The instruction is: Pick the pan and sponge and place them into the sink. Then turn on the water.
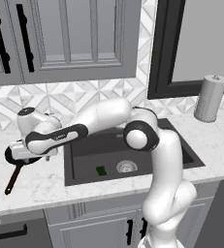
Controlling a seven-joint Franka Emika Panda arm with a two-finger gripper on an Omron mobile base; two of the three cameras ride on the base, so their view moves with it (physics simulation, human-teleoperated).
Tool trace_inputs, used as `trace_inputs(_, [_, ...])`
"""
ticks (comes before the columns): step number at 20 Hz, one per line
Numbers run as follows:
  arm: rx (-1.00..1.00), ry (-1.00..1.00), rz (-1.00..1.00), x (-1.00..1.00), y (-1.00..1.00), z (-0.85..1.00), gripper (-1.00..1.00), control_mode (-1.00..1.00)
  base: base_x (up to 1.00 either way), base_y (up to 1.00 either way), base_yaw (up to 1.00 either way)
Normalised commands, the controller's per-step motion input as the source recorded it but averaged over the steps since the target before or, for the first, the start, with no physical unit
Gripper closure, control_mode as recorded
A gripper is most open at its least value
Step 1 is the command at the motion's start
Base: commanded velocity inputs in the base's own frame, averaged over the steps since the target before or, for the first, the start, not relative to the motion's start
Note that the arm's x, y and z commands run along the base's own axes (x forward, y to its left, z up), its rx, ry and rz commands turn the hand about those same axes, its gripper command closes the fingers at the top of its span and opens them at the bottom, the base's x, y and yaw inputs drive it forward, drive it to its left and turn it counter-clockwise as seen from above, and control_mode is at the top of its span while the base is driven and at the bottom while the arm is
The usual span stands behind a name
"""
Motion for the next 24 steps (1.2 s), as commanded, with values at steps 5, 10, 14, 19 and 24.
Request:
trace_inputs(5, [0.0,-0.01,0.0,-0.06,0.17,-0.09,-1.0,-1.0,0.0,0.0,0.0])
trace_inputs(10, [0.0,0.0,0.0,-0.04,0.15,-0.1,-1.0,-1.0,0.0,0.0,0.0])
trace_inputs(14, [0.0,0.0,-0.01,-0.03,0.17,-0.09,-1.0,-1.0,0.0,0.0,0.0])
trace_inputs(19, [0.0,0.0,-0.01,-0.03,0.16,-0.07,-1.0,-1.0,0.0,0.0,0.0])
trace_inputs(24, [0.0,0.0,-0.01,-0.02,0.2,-0.06,-1.0,-1.0,0.0,0.0,0.0])
